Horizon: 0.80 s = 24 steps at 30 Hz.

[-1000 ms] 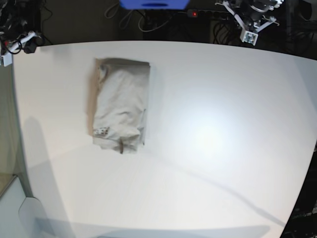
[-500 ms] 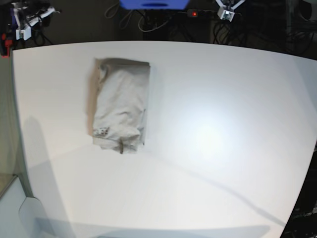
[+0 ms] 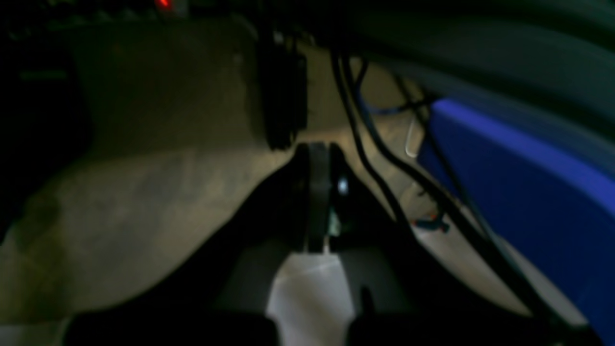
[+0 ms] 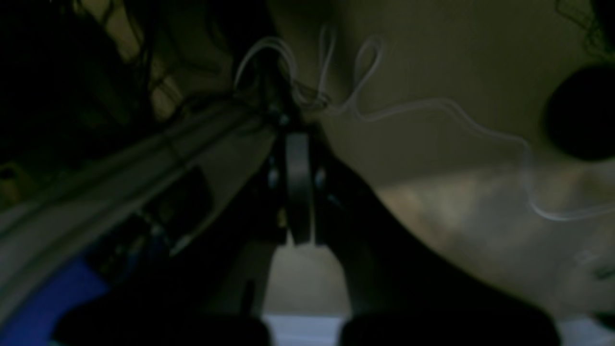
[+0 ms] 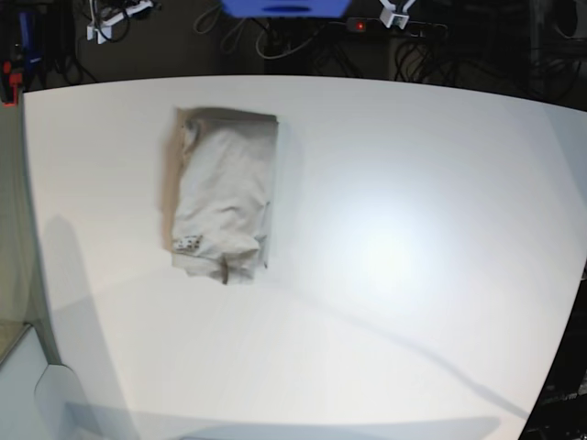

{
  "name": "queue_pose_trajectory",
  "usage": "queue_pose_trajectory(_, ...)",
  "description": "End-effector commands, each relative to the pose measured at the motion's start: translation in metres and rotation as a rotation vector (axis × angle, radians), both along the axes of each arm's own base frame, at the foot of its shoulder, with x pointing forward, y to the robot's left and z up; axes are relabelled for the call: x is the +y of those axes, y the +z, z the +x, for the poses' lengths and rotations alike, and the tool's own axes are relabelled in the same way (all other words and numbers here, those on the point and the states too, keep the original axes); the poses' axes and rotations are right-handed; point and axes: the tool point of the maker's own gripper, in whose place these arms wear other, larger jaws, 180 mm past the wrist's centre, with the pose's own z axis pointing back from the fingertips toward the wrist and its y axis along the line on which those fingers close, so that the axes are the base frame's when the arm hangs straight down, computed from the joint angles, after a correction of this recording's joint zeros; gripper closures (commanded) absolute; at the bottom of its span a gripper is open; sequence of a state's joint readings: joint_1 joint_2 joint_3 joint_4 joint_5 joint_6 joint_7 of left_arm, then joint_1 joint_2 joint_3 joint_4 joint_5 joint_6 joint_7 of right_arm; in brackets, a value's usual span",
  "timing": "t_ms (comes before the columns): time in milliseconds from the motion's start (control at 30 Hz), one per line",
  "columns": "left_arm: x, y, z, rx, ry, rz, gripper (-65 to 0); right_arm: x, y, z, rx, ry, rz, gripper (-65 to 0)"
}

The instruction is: Layout the t-shirt on the table in an organized manner, then fold the t-shirt properly

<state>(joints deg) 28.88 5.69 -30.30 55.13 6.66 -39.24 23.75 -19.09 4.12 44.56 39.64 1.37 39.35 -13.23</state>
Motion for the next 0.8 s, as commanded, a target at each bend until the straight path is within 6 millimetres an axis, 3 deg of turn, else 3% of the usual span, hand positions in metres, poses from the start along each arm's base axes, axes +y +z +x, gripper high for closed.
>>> queue_pose_trajectory(0,-0.002,-0.002,-0.006,0.005,0.024,-0.02,0.0,0.003,-0.003,-0.002,-0.012,-0.018,0.014,0.0)
queue_pose_trajectory(67,-0.005,-0.011,-0.009,0.018,0.077,-0.043,0.0,0.017,-0.011,-0.006,-0.033,-0.083,0.046,0.0)
queue_pose_trajectory(200,0.012,-0.038,-0.027,0.099,0.195,0.063,0.0,0.037,-0.019,-0.013,-0.086,-0.191,0.066,0.0)
queue_pose_trajectory(433,0.02,-0.061,-0.027,0.073,0.327,0.181,0.0,0.077,-0.021,-0.02,-0.136,-0.107,0.107,0.0)
queue_pose_trajectory(600,0.031,-0.071,-0.02,0.1,0.344,0.284,0.0,0.045,-0.04,-0.054,0.023,0.114,-0.23,0.0)
queue_pose_trajectory(767,0.027,-0.072,-0.006,0.074,0.276,0.291,-0.1,0.044,-0.042,-0.061,0.05,0.222,-0.274,0.0)
